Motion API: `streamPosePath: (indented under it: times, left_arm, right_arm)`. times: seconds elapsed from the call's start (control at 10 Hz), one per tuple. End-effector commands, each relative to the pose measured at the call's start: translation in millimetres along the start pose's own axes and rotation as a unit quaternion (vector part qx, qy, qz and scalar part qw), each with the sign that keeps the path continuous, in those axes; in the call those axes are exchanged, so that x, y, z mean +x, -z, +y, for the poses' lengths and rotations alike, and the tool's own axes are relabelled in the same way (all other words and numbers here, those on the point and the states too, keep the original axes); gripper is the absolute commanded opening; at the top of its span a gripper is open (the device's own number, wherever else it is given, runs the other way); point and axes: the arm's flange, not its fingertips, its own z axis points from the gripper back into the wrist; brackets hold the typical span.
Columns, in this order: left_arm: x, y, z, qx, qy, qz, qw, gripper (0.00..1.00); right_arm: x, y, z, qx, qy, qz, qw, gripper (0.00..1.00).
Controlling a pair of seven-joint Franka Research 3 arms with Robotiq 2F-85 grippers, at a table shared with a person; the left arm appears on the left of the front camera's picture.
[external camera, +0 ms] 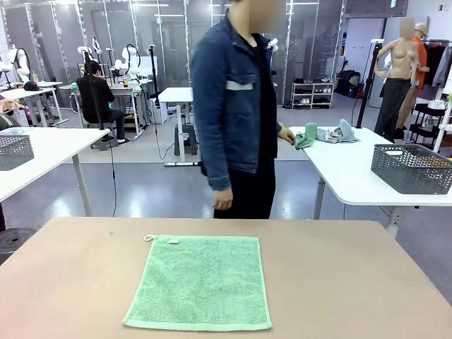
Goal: Fold the towels and place them in the basket.
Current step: When a person lays out a Towel with hook on the table, fold it in half twice.
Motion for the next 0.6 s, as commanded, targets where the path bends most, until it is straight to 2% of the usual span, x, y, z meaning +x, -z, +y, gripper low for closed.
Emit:
streamPosePath:
  times: [0.0,0.1,0.3,0.5]
  left_arm:
    - [-6.6,22.7,-29.2,0.017,0.086,0.044,0.995,1.00]
    - [-9.9,36.3,-47.8,0.014,0.130,0.058,0.990,1.00]
    - [-16.4,74.4,-78.7,0.026,0.200,0.103,0.974,1.00]
    - [-29.8,113.0,-100.1,0.023,0.261,0.148,0.954,1.00]
  right_arm:
    - [8.3,23.9,21.2,0.010,-0.097,0.045,0.994,1.00]
    - [11.3,38.9,35.6,0.013,-0.129,0.057,0.990,1.00]
    - [18.9,80.0,65.9,0.013,-0.208,0.124,0.970,1.00]
    - [15.1,134.6,92.0,0.030,-0.285,0.194,0.938,1.00]
